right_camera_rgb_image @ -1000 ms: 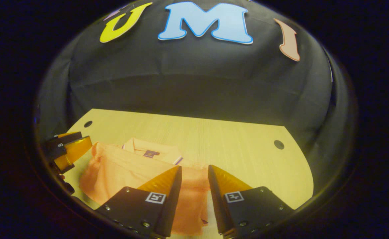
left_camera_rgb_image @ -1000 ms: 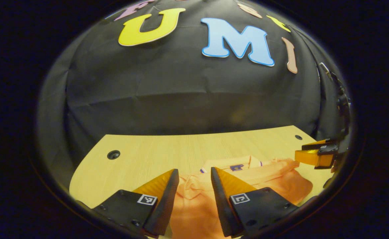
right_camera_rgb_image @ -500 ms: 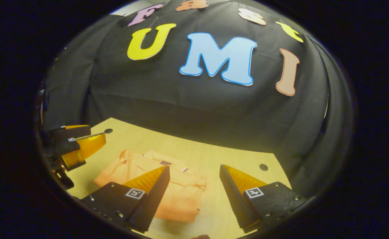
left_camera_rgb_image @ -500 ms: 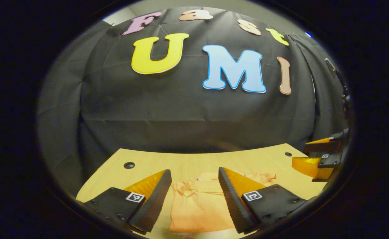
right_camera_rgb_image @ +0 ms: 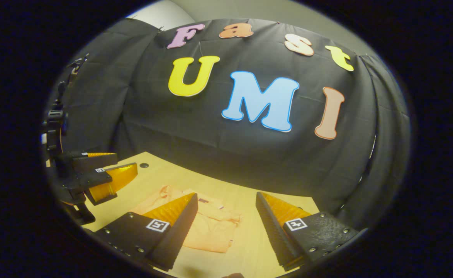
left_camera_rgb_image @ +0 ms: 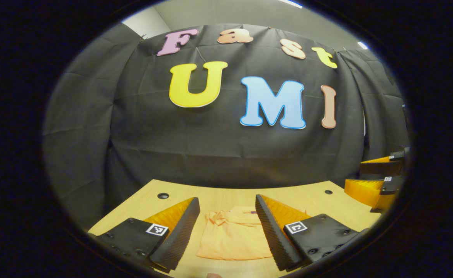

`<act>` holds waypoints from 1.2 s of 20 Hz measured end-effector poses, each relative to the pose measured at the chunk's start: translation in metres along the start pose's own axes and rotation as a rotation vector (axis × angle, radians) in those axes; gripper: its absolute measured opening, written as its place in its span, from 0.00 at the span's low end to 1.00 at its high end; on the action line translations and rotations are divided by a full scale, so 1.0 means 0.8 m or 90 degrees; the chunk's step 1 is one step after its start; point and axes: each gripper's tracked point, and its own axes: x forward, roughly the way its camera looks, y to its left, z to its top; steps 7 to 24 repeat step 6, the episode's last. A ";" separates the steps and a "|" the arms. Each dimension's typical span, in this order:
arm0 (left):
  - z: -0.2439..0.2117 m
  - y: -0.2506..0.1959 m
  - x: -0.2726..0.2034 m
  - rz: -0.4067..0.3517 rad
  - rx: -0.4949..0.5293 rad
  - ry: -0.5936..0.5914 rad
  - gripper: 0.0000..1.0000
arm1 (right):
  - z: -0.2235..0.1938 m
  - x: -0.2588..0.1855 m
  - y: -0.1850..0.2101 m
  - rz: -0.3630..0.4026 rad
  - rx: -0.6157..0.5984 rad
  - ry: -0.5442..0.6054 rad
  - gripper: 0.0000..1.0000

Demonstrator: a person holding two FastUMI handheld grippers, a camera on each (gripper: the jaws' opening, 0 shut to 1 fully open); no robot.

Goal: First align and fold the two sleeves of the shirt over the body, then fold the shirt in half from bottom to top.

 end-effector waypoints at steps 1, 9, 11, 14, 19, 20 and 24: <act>0.003 -0.002 -0.010 -0.001 0.002 -0.006 0.95 | 0.004 -0.011 -0.001 -0.004 -0.001 -0.009 0.94; 0.019 -0.004 -0.030 -0.017 0.023 -0.024 0.95 | 0.022 -0.045 -0.005 -0.040 -0.001 -0.047 0.92; 0.019 -0.004 -0.030 -0.017 0.023 -0.024 0.95 | 0.022 -0.045 -0.005 -0.040 -0.001 -0.047 0.92; 0.019 -0.004 -0.030 -0.017 0.023 -0.024 0.95 | 0.022 -0.045 -0.005 -0.040 -0.001 -0.047 0.92; 0.019 -0.004 -0.030 -0.017 0.023 -0.024 0.95 | 0.022 -0.045 -0.005 -0.040 -0.001 -0.047 0.92; 0.019 -0.004 -0.030 -0.017 0.023 -0.024 0.95 | 0.022 -0.045 -0.005 -0.040 -0.001 -0.047 0.92; 0.019 -0.004 -0.030 -0.017 0.023 -0.024 0.95 | 0.022 -0.045 -0.005 -0.040 -0.001 -0.047 0.92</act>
